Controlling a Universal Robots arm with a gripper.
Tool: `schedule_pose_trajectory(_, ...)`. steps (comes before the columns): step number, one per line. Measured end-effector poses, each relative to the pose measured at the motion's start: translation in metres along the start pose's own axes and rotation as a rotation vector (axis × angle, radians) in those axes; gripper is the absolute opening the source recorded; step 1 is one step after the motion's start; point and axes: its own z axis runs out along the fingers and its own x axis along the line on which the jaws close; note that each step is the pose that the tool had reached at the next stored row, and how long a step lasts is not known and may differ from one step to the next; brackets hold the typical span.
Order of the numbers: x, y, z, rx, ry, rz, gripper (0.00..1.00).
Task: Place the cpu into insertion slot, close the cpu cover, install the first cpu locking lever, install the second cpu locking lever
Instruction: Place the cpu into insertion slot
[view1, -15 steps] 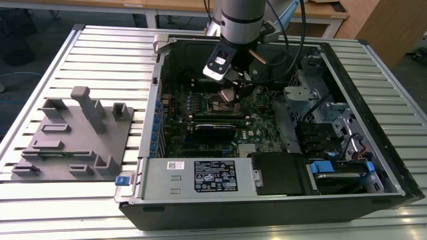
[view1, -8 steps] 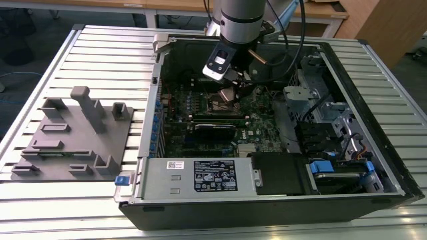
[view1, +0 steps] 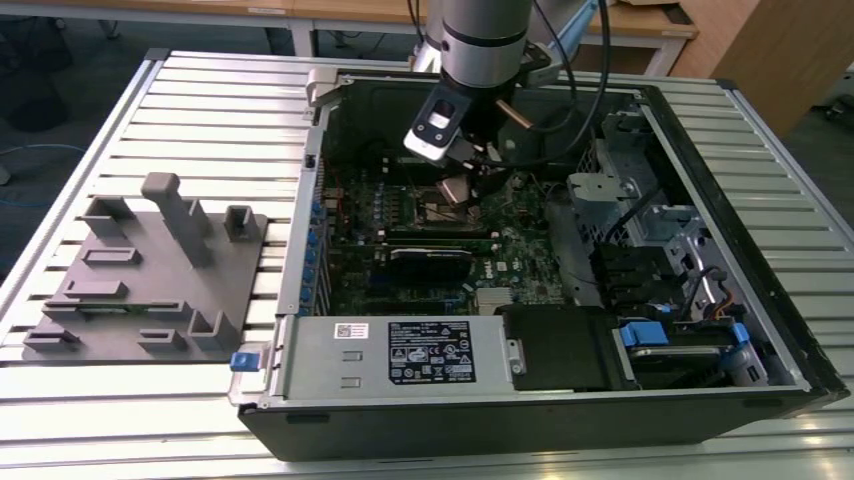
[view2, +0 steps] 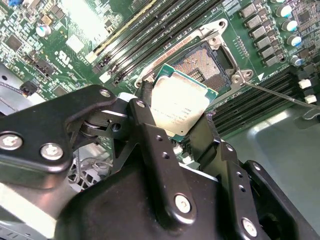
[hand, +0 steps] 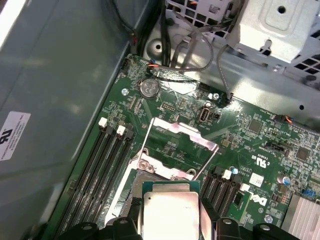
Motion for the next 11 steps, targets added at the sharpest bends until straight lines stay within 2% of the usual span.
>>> schedule_pose_trajectory(3,0.0,0.0,0.0,-0.0005,-0.0024,0.03,0.54)
schedule_pose_trajectory(11,0.0,0.0,0.0,-0.0006,-0.0027,0.033,0.54)
